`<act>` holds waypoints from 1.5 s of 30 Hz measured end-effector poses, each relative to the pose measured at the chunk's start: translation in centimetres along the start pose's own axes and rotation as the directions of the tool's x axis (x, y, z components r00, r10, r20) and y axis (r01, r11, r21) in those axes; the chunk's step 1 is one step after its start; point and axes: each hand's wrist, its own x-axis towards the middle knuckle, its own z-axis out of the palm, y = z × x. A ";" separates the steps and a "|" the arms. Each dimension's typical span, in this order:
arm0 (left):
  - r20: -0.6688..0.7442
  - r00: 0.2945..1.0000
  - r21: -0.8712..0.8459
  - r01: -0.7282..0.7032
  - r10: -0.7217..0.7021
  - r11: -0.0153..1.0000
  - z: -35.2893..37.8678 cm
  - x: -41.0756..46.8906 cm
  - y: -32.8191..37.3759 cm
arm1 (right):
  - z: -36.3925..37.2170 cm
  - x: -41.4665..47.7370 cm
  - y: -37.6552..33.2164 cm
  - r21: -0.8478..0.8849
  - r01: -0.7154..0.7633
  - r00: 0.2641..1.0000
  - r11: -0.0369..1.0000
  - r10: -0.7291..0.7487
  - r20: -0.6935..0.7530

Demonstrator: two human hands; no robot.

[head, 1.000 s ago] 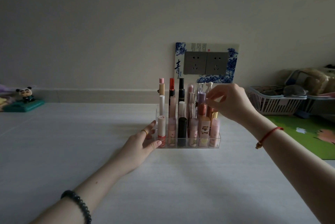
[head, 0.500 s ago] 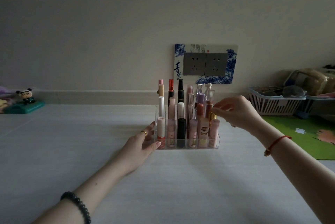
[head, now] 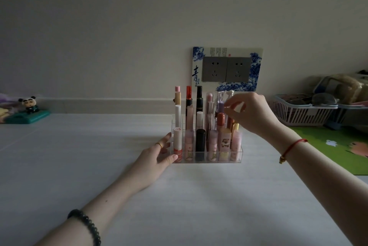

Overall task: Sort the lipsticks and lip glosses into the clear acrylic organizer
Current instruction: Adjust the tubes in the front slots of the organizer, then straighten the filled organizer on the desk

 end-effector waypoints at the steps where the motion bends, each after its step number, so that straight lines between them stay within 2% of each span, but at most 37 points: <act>1: -0.003 1.000 0.002 -0.002 0.002 1.000 0.0 0.0 0.0 | 0.1 0.2 -0.3 -0.036 0.020 1.000 0.999 -0.019 0.021; 4: -0.003 1.000 0.016 -0.006 0.006 1.000 0.1 0.1 0.0 | 0.6 0.6 -0.9 -0.125 0.028 0.996 0.992 -0.017 0.089; 7: -0.004 1.000 0.010 -0.011 0.011 1.000 0.0 0.1 0.0 | 1.0 0.7 -1.2 -0.139 -0.005 0.994 0.990 0.021 0.109; 19: -0.001 1.000 -0.017 -0.012 0.012 1.000 0.0 0.0 -0.1 | 0.9 0.5 -1.1 -0.084 -0.076 0.991 0.994 0.085 0.105; 32: 0.009 1.000 -0.006 -0.004 0.004 1.000 0.1 0.1 -0.3 | 0.3 0.3 -0.7 -0.061 -0.036 0.995 0.998 0.041 0.089; 38: 0.008 1.000 -0.007 -0.004 0.004 1.000 0.1 0.1 -0.2 | -0.5 0.1 -0.4 -0.025 -0.038 0.999 0.999 0.038 -0.004; 42: 0.006 1.000 -0.005 -0.010 0.010 1.000 0.1 0.1 -0.2 | -1.3 -0.8 0.5 0.001 -0.030 0.990 1.000 0.030 -0.141; 45: 0.014 1.000 0.003 0.007 -0.007 1.000 0.1 0.2 -0.2 | -1.4 -2.0 1.5 0.044 -0.068 0.965 0.997 0.077 -0.250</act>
